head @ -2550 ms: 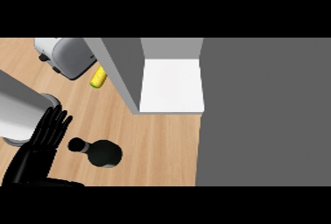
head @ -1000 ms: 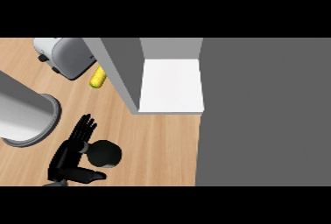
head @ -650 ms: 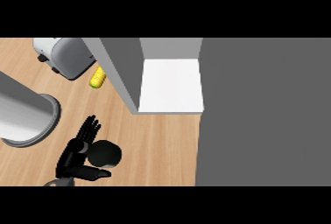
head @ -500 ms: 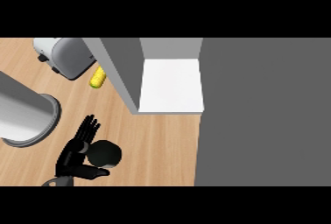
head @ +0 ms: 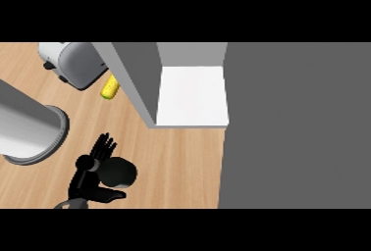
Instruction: Pick up the wine, place it into the cabinet and close the cabinet
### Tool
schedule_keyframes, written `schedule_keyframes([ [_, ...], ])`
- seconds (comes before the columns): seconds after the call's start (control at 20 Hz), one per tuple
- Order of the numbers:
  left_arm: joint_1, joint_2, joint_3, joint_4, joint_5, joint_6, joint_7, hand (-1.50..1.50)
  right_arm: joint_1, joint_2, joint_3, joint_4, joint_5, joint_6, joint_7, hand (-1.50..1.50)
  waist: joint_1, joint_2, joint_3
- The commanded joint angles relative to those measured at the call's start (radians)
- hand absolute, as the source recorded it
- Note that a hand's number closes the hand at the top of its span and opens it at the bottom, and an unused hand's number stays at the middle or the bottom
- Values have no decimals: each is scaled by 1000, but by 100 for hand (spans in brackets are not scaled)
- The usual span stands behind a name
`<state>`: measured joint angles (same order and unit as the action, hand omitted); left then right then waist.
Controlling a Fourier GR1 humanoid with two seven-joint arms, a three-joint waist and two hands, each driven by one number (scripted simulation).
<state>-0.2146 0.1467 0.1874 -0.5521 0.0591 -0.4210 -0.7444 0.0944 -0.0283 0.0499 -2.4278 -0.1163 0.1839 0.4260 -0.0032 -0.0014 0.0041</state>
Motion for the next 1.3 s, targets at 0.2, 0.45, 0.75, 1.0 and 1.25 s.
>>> schedule_keyframes([
  [0.2, -78, 10, -1, 145, -5, -68, -101, 150, 63, 26, 30, 25, 31, 25, -78, -150, -6, 3, -5],
  [0.45, -108, 5, -4, 118, 24, -84, -33, 150, 38, -39, -99, 4, -85, 48, -44, -150, -7, 2, -4],
  [0.75, -82, 36, -37, 201, -31, -100, -175, 150, 85, 26, 41, 18, 21, 32, -88, -150, -8, 4, -5],
  [1.0, -13, -34, -27, 167, -7, -5, -236, 150, 20, 0, -28, 65, -12, 36, -70, -150, -1, 4, -5],
  [1.25, 125, -32, 0, 42, 61, 2, -221, 150, -50, -8, -63, 97, -23, 15, -53, -150, 16, 1, -4],
])
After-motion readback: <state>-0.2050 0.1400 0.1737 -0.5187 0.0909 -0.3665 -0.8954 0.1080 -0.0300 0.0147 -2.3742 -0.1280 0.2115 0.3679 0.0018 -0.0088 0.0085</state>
